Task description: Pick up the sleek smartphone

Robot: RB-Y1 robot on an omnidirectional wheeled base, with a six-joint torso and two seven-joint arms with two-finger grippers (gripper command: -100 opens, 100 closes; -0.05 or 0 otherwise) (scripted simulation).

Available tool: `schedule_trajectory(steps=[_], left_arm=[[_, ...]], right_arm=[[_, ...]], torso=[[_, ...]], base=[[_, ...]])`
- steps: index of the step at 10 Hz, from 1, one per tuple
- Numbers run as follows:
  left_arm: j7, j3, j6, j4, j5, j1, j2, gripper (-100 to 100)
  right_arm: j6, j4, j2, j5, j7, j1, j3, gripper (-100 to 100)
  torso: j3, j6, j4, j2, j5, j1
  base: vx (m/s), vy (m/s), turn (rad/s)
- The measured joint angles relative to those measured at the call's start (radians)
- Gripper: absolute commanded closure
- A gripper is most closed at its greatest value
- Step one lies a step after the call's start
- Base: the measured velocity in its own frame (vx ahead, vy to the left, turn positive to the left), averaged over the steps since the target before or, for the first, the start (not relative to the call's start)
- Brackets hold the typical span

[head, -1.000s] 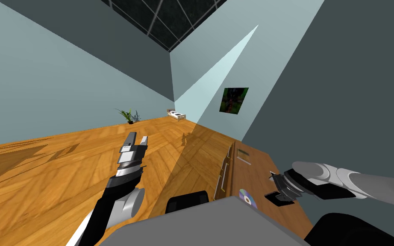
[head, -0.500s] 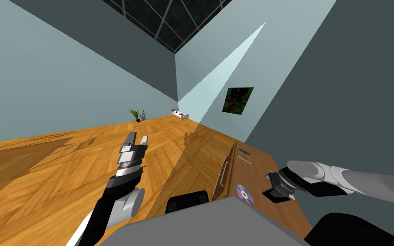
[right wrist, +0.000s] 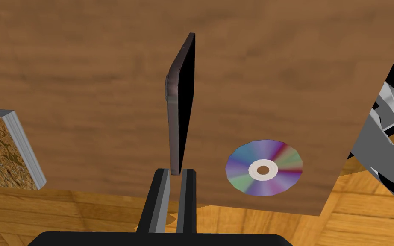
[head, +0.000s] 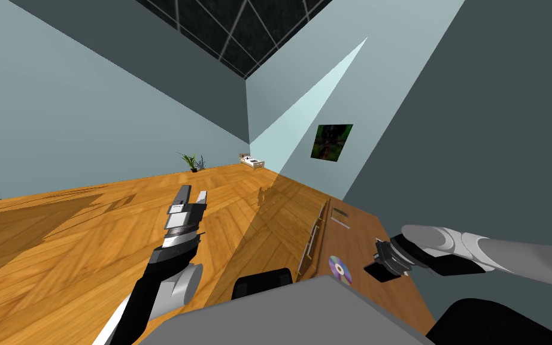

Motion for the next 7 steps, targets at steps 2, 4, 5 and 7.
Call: schedule_trajectory(steps=[2, 4, 5, 7], left_arm=[[0.0, 0.0, 0.0, 0.0, 0.0, 0.0, 0.0, 0], [0.0, 0.0, 0.0, 0.0, 0.0, 0.001, 0.0, 0], [0.0, 0.0, 0.0, 0.0, 0.0, 0.0, 0.0, 0], [0.0, 0.0, 0.0, 0.0, 0.0, 0.001, 0.0, 0]], right_arm=[[0.0, 0.0, 0.0, 0.0, 0.0, 0.0, 0.0, 0], [-0.014, 0.026, 0.012, -0.016, 0.024, 0.01, -0.009, 100], [-0.027, 0.042, 0.016, -0.028, 0.054, 0.019, -0.013, 100], [-0.057, 0.08, 0.034, -0.043, 0.102, 0.022, -0.026, 100]], torso=[[0.0, 0.0, 0.0, 0.0, 0.0, 0.0], [-0.003, 0.003, -0.001, -0.006, 0.0, 0.002], [-0.005, 0.001, -0.002, -0.008, 0.0, 0.001], [-0.006, 0.002, -0.003, -0.011, 0.0, 0.0]], base=[[0.0, 0.0, 0.0], [0.152, 0.044, -0.244], [0.098, 0.009, 0.027], [0.187, 0.03, -0.21]])
